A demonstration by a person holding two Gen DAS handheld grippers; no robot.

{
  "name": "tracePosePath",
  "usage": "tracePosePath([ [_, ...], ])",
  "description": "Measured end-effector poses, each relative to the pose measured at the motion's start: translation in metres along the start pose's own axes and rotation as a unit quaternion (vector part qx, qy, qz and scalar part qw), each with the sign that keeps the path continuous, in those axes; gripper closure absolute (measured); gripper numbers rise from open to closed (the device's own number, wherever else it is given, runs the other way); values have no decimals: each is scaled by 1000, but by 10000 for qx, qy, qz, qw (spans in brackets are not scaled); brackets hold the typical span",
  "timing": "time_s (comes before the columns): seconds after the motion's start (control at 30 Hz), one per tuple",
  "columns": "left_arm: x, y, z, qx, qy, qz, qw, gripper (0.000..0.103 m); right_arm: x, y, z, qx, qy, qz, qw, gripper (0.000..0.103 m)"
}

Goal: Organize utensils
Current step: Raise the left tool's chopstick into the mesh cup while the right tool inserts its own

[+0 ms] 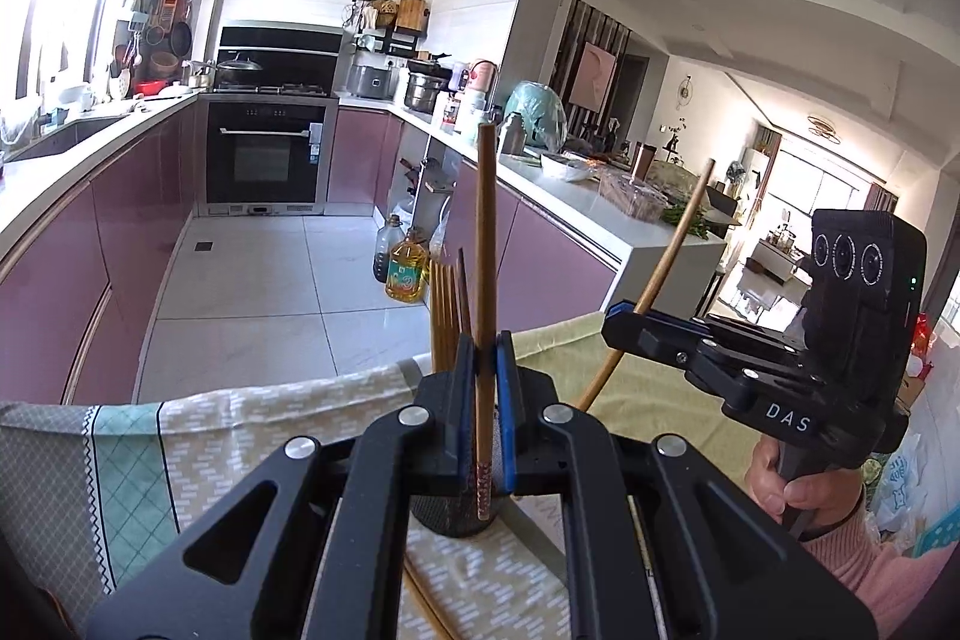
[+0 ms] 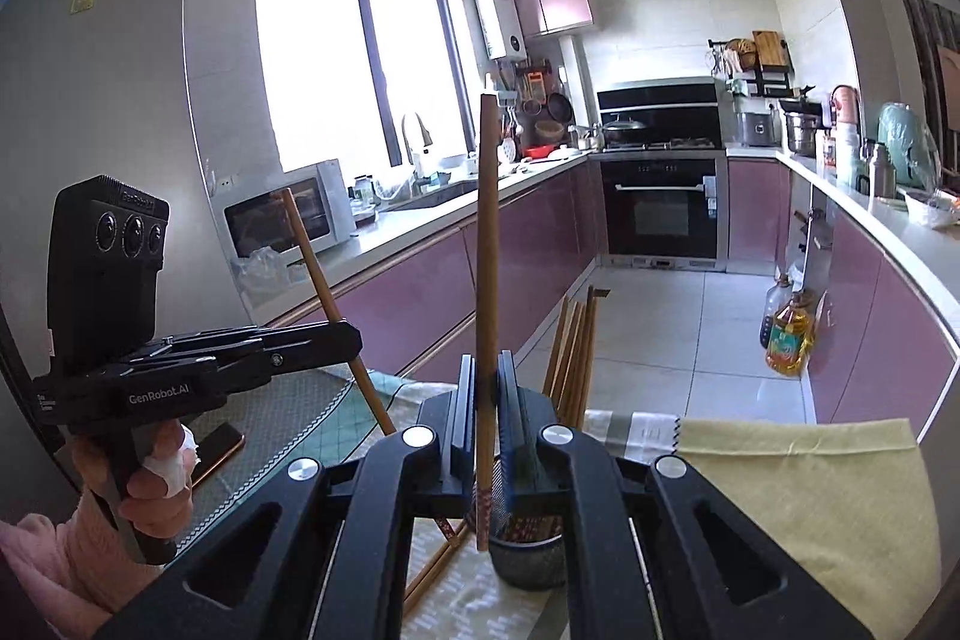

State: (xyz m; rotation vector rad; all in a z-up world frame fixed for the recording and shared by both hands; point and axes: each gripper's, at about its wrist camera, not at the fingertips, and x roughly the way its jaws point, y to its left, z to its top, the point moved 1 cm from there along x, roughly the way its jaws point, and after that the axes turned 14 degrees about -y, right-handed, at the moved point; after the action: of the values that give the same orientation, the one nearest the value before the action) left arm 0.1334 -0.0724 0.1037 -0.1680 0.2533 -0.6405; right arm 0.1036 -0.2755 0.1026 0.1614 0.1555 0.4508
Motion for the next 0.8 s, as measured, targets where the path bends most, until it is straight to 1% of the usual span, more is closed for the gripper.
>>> tracePosePath([
  [0.17,13,-4,10,8,-79,-15,10000,95,6,-3,5,-98,-79,-77,9999,97],
  [0.37,21,-9,10,172,-94,168,9997,95,16,-9,0,-97,-9,-165,9998,97],
  [0.57,35,-9,-5,321,225,291,9988,95,31,-17,-16,30,279,-225,9994,97],
  [0.8,49,-9,-19,487,658,310,9962,95,43,-22,-31,119,654,-271,9974,97],
])
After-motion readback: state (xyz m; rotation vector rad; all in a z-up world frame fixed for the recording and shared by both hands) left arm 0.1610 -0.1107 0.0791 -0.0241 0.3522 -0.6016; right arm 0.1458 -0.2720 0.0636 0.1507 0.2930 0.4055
